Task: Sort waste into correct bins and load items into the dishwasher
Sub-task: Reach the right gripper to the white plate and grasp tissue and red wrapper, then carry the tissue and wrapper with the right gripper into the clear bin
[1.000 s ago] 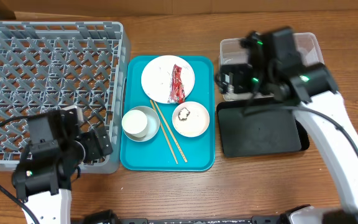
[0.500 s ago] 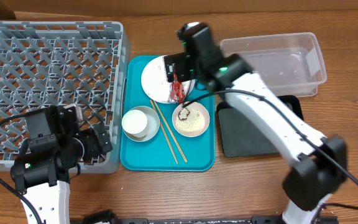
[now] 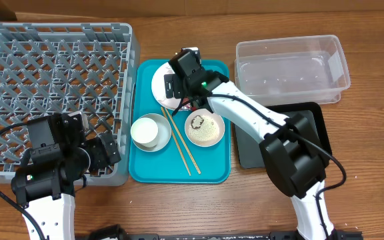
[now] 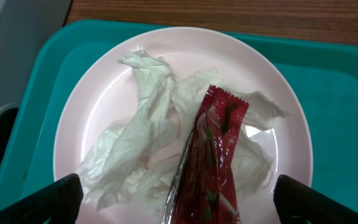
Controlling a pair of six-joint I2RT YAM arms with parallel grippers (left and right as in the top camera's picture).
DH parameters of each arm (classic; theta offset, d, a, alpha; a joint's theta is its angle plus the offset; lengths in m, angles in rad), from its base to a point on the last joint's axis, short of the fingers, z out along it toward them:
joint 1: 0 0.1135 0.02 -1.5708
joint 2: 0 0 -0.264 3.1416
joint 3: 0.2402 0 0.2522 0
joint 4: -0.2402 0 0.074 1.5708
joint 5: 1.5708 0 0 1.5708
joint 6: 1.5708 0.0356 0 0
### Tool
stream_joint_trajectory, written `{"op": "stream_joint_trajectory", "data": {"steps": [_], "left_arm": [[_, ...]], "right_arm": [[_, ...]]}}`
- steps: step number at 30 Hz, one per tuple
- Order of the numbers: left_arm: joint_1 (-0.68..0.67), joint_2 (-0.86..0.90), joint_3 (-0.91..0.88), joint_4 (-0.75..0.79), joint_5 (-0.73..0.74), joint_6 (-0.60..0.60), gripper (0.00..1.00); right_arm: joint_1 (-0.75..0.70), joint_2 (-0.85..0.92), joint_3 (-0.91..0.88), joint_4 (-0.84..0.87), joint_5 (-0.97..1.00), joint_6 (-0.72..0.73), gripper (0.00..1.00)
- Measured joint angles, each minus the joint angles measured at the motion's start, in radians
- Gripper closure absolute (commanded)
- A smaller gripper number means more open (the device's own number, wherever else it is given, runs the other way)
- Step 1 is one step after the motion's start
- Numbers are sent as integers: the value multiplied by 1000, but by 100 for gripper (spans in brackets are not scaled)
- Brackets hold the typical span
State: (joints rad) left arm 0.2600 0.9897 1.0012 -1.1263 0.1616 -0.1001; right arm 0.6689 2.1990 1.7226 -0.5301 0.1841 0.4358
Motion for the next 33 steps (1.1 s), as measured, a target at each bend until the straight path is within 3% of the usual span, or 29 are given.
{"op": "stream_joint_trajectory", "data": {"steps": [9, 12, 15, 20, 22, 28, 33], "left_arm": [[0, 0, 0, 0, 0, 0, 0], [0, 0, 0, 1, 0, 0, 0], [0, 0, 0, 5, 0, 0, 0], [0, 0, 0, 5, 0, 0, 0], [0, 0, 0, 5, 0, 0, 0], [0, 0, 0, 5, 0, 0, 0], [0, 0, 0, 5, 0, 0, 0]], "right_arm": [[0, 86, 0, 21, -27, 50, 2], [0, 95, 0, 24, -28, 48, 23], [0, 95, 2, 27, -37, 55, 52], [0, 95, 6, 20, -44, 55, 86], [0, 95, 10, 17, -41, 56, 95], [-8, 55, 13, -8, -14, 45, 96], [-47, -79, 14, -97, 40, 34, 96]]}}
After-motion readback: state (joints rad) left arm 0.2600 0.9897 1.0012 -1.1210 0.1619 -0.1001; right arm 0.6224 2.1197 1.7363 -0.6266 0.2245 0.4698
